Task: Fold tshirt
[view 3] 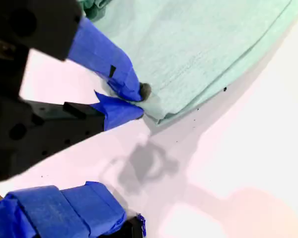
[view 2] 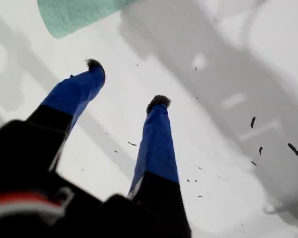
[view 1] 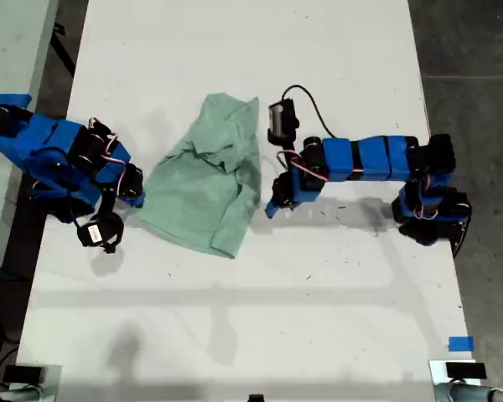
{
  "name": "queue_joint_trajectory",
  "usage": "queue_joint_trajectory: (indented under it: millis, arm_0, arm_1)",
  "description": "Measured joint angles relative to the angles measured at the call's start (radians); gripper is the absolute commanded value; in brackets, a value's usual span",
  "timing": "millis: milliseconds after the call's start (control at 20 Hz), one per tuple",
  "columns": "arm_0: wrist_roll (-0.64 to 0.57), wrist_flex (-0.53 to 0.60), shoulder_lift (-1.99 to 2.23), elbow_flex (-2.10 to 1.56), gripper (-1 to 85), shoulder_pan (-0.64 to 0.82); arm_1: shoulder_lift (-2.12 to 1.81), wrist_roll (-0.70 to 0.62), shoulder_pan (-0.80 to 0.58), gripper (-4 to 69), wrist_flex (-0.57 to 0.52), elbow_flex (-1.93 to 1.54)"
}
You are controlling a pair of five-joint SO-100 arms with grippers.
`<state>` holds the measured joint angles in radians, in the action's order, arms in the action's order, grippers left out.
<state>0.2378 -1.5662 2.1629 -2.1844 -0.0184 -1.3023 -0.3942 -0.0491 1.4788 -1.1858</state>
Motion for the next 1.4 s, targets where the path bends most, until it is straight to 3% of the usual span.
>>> queue_joint_trajectory:
  millis: [200,450,500,600,800,1000,1100,1400]
  arm_0:
    - [-0.025,-0.014,-0.235,0.166,0.1,0.000]
    - [-0.146,0.100,-0.676,0.480,0.1,-0.002]
    - [-0.172,0.109,-0.761,0.552,3.3,-0.002]
    - [-0.207,0.138,-0.920,0.672,22.4,-0.002]
    - [-0.284,0.089,-1.149,0.864,27.8,-0.003]
    - [-0.316,-0.060,-1.129,0.946,26.6,0.002]
    - [-0.314,-0.080,-0.982,0.907,25.0,-0.002]
    - [-0.153,-0.098,-0.370,0.526,22.6,-0.008]
  arm_1:
    - [0.000,0.000,0.000,22.4,-0.003,-0.017]
    - [0.000,0.002,0.005,22.4,-0.012,-0.028]
    - [0.000,0.005,0.006,22.4,-0.012,-0.035]
    - [0.000,0.009,0.009,22.5,-0.014,-0.043]
    - [-0.003,0.014,0.012,22.6,-0.018,-0.061]
    - [-0.014,0.014,0.012,22.9,-0.020,-0.063]
    - [-0.038,0.014,0.012,24.5,-0.020,-0.063]
    - [-0.071,0.063,0.041,27.3,0.008,-0.058]
